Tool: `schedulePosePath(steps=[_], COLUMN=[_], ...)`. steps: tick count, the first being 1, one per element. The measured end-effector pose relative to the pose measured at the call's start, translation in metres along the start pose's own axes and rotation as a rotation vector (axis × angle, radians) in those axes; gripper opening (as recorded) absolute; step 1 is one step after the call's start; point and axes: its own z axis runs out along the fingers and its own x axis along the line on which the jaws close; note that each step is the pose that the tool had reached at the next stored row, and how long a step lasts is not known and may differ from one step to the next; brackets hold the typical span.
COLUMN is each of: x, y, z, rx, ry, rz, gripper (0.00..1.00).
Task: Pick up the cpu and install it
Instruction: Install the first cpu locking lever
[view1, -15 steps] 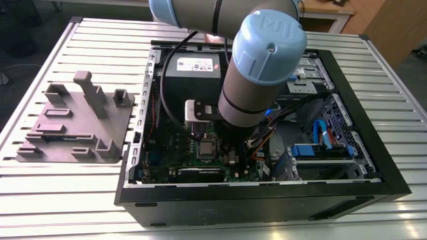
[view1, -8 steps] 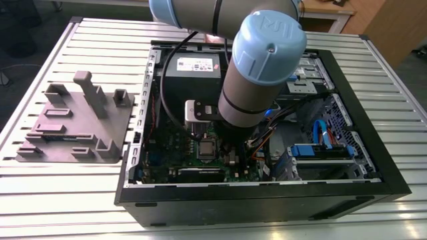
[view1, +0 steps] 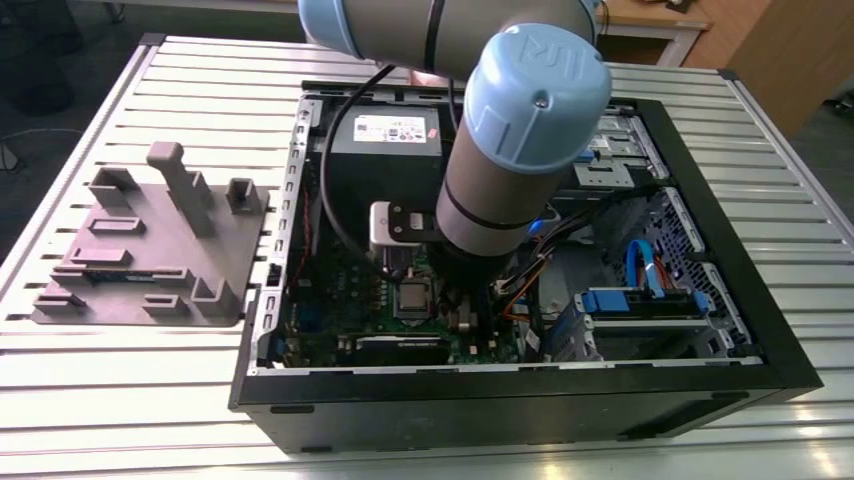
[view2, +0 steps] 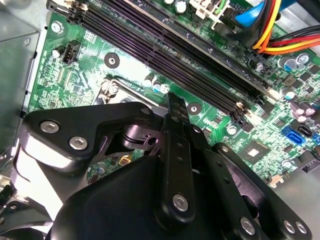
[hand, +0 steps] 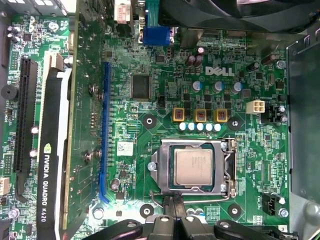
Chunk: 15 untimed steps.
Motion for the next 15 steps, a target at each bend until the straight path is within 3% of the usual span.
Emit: schedulePosePath(steps=[15], x=[0.0004], y=[-0.0023], z=[0.004], rx=[-0.0001], ry=[-0.0006], rz=[0.0], gripper=[0.1])
